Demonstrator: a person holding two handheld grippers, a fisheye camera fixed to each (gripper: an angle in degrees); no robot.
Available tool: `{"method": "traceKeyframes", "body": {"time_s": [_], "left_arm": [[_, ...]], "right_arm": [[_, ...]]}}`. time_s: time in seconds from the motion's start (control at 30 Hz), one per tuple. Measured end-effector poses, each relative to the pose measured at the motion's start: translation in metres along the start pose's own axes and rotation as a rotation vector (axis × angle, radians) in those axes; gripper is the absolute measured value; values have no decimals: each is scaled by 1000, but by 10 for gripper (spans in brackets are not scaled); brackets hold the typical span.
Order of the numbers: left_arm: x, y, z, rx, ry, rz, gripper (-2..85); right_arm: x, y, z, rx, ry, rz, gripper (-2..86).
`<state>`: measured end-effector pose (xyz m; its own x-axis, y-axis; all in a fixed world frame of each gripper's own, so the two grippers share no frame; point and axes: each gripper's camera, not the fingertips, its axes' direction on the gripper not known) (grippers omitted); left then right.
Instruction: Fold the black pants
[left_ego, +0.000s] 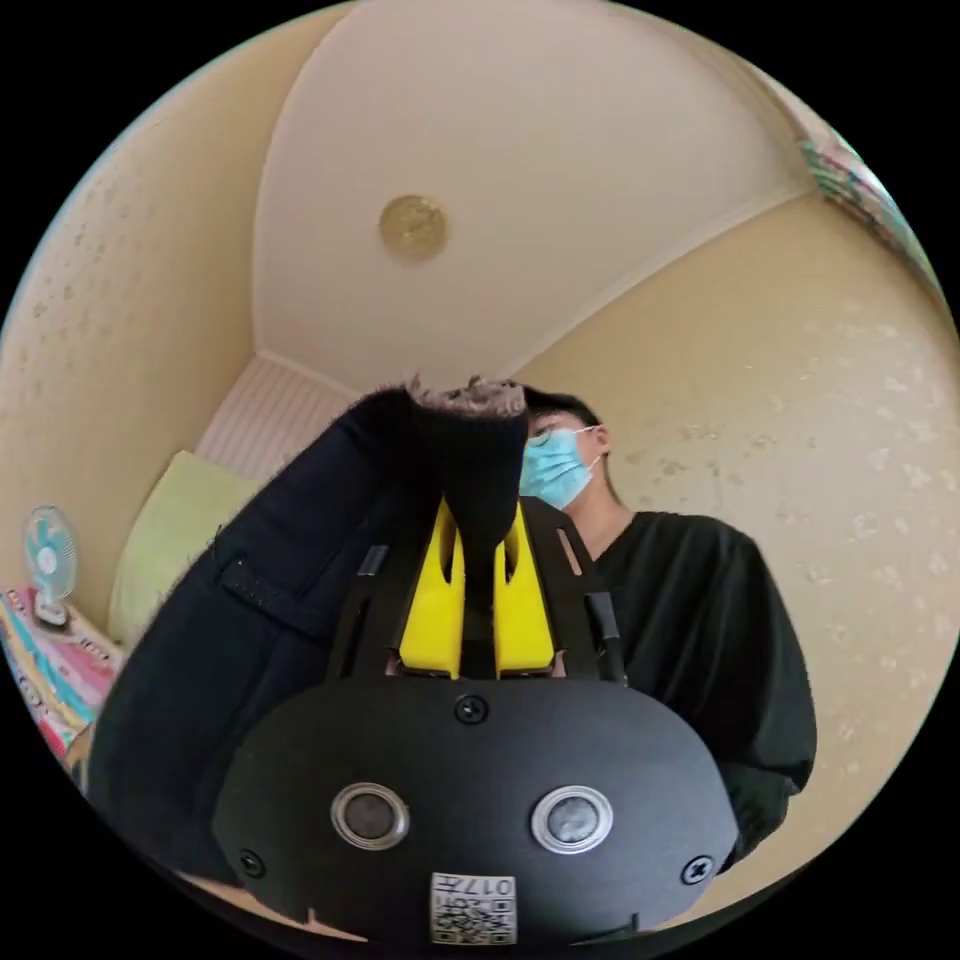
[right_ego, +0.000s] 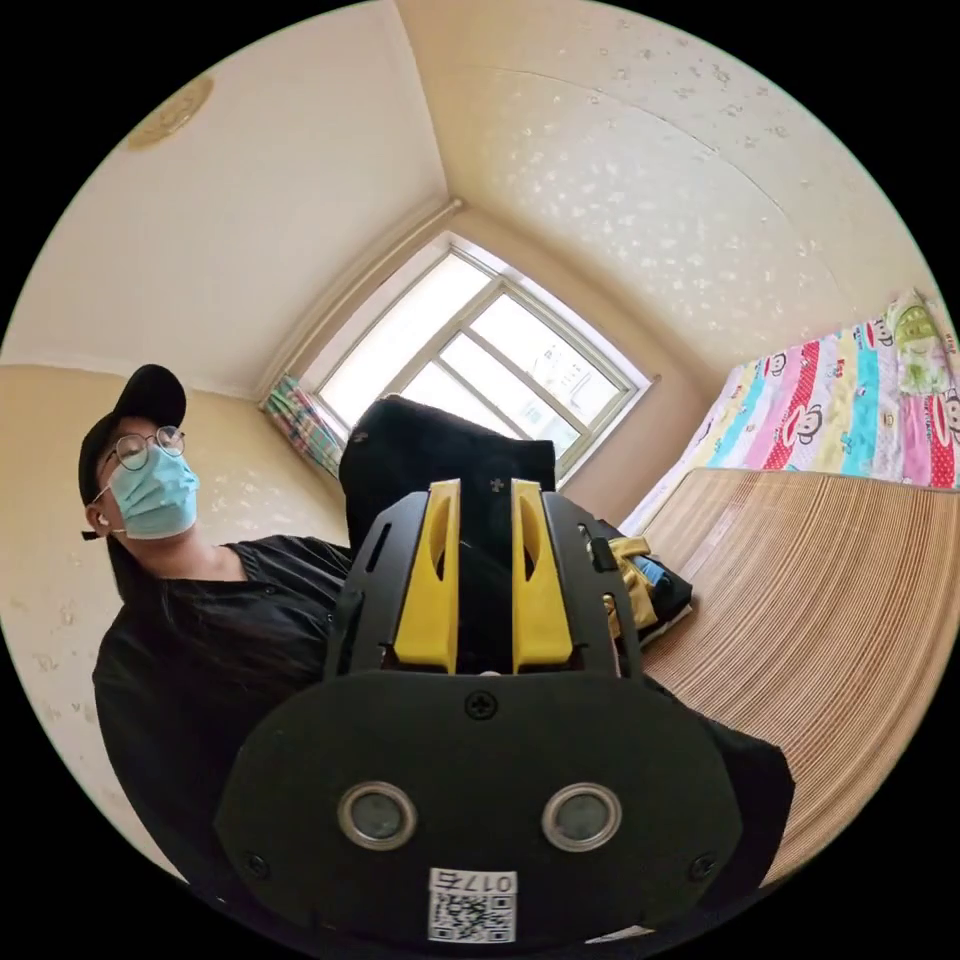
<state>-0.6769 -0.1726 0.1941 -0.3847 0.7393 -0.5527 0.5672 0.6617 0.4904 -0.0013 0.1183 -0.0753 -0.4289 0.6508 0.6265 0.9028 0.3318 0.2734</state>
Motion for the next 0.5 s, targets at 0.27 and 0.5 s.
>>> {"method": "traceKeyframes", "body": {"time_s": [0.27,0.5], "left_arm": [[-72,-71,92,21,640,-19,42],[12,-135,140,-231,383,102,45]], "right_arm": [[41,-47,91,-106,-333,26,178],[-138,-34,-4,288,-164,-427,68]]}}
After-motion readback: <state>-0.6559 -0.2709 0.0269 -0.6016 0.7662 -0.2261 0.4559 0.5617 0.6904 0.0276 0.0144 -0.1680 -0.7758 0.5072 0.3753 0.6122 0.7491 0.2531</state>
